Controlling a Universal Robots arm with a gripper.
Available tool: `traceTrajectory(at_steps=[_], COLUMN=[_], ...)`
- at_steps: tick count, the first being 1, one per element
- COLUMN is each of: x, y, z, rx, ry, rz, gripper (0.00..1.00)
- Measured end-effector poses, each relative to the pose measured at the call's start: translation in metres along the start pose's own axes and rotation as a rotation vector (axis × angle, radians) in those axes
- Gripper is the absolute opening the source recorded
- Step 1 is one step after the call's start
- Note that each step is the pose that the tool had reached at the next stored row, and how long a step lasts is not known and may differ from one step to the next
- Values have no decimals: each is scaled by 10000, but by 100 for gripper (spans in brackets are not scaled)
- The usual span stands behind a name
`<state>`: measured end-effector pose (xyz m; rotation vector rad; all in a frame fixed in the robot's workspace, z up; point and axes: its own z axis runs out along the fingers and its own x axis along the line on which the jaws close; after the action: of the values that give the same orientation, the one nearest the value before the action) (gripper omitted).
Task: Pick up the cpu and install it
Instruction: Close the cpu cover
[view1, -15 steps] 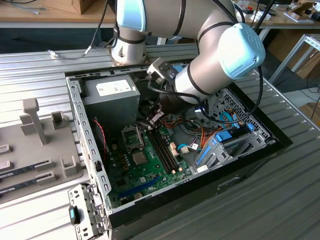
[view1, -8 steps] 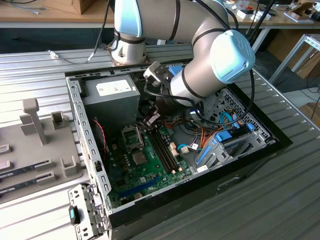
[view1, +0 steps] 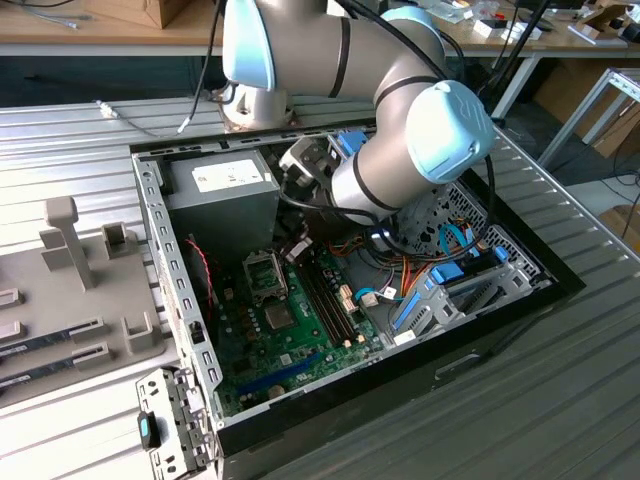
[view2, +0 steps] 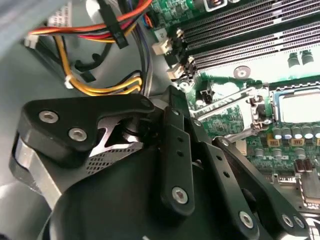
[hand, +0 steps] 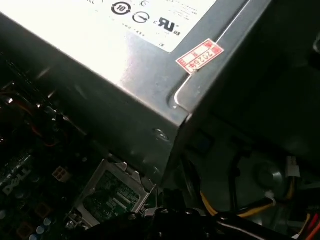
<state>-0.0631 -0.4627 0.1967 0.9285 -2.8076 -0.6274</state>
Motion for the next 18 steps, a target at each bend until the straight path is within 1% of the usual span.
traceTrajectory(at_steps=[2,3,5,6,8,10,11,12,14,18], x=[18,31,75,95,119,126,129,134,140,158], y=[9,16,39,50,63,66,68,74,76,62], z=[8,11,21,26,26,16,1,-28,-55,-86], rx=[-3,-20,-50,-65,-89,-134,-172,-193,-199,-229], ry=[0,-14,-61,-75,-128,-166,-194,-207,-210,-232], rz=[0,-6,-31,-37,-58,-75,-86,-92,-94,-104], gripper=[11,11,11,11,11,11,11,11,11,11])
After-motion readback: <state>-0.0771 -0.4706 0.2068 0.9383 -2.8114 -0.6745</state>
